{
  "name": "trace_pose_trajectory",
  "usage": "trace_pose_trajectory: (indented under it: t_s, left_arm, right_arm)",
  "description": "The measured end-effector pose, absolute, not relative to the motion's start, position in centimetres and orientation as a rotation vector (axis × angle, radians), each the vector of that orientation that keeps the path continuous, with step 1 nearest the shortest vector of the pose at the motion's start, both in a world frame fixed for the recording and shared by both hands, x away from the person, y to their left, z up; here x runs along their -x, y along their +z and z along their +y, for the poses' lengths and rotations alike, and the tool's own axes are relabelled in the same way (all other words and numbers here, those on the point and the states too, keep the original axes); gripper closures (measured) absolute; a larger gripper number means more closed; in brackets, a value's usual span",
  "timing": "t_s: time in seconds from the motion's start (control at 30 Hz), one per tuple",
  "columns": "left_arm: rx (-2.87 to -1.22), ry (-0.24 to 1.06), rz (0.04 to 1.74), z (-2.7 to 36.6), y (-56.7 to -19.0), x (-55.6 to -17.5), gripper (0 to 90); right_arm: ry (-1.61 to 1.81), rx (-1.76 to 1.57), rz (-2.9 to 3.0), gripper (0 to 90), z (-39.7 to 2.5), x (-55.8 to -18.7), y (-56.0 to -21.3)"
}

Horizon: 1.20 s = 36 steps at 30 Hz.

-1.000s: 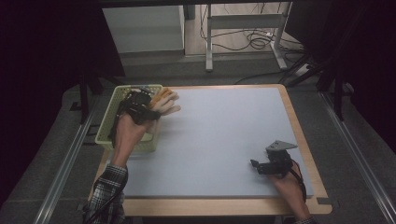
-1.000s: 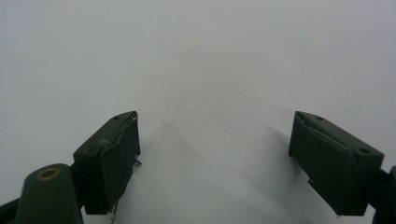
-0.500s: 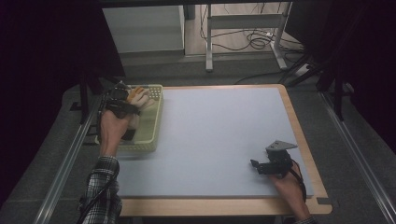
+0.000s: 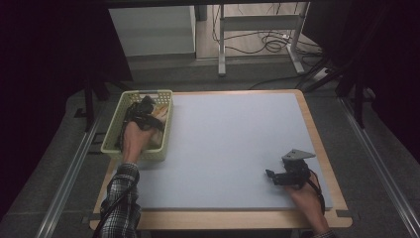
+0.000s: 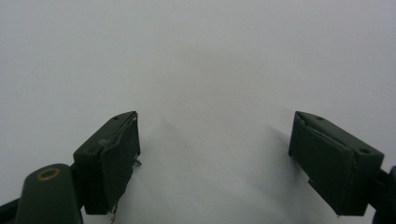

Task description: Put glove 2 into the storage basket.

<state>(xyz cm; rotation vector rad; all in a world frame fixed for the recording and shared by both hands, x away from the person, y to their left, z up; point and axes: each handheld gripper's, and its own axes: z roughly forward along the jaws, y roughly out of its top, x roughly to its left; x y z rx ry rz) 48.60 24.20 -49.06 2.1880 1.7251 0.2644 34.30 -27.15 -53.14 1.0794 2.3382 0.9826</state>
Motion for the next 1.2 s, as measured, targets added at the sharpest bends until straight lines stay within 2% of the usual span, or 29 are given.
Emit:
trace_pose_trajectory:
  t_s: [0.1, 0.2, 0.37, 0.47, 0.57, 0.7, 0.77, 0.93, 1.03, 1.2]
  left_arm:
    - [-2.177, 0.242, 1.713, 24.3, -48.9, -48.5, 23.6]
    - [-2.162, 0.236, 1.694, 24.7, -47.7, -48.0, 17.8]
    - [-2.103, 0.287, 1.638, 25.9, -44.7, -46.6, 16.6]
    - [-2.074, 0.32, 1.626, 26.7, -43.7, -46.1, 21.6]
    - [-2.073, 0.359, 1.647, 27.3, -43.7, -46.0, 37.5]
    - [-2.124, 0.426, 1.708, 27.7, -45.2, -46.2, 64.0]
    - [-2.153, 0.42, 1.743, 27.7, -46.3, -46.5, 70.1]
    - [-2.237, 0.391, 1.749, 26.6, -48.8, -47.4, 76.1]
    - [-2.209, 0.354, 1.723, 26.0, -49.0, -47.6, 78.6]
    - [-2.216, 0.368, 1.713, 25.5, -48.9, -47.7, 78.6]
  right_arm:
    - [0.982, -1.08, 2.338, 16.0, -27.2, -34.3, -53.1]
    - [0.983, -1.08, 2.338, 16.0, -27.2, -34.3, -53.1]
    - [0.981, -1.079, 2.338, 16.0, -27.1, -34.3, -53.1]
    - [0.981, -1.079, 2.338, 16.0, -27.1, -34.3, -53.1]
    - [0.981, -1.079, 2.338, 16.0, -27.2, -34.3, -53.1]
    - [0.981, -1.079, 2.338, 16.0, -27.1, -34.3, -53.1]
    - [0.981, -1.08, 2.338, 16.0, -27.2, -34.3, -53.1]
    - [0.982, -1.08, 2.338, 16.0, -27.2, -34.3, -53.1]
    - [0.983, -1.08, 2.338, 16.0, -27.2, -34.3, -53.1]
    - [0.982, -1.08, 2.338, 16.0, -27.2, -34.3, -53.1]
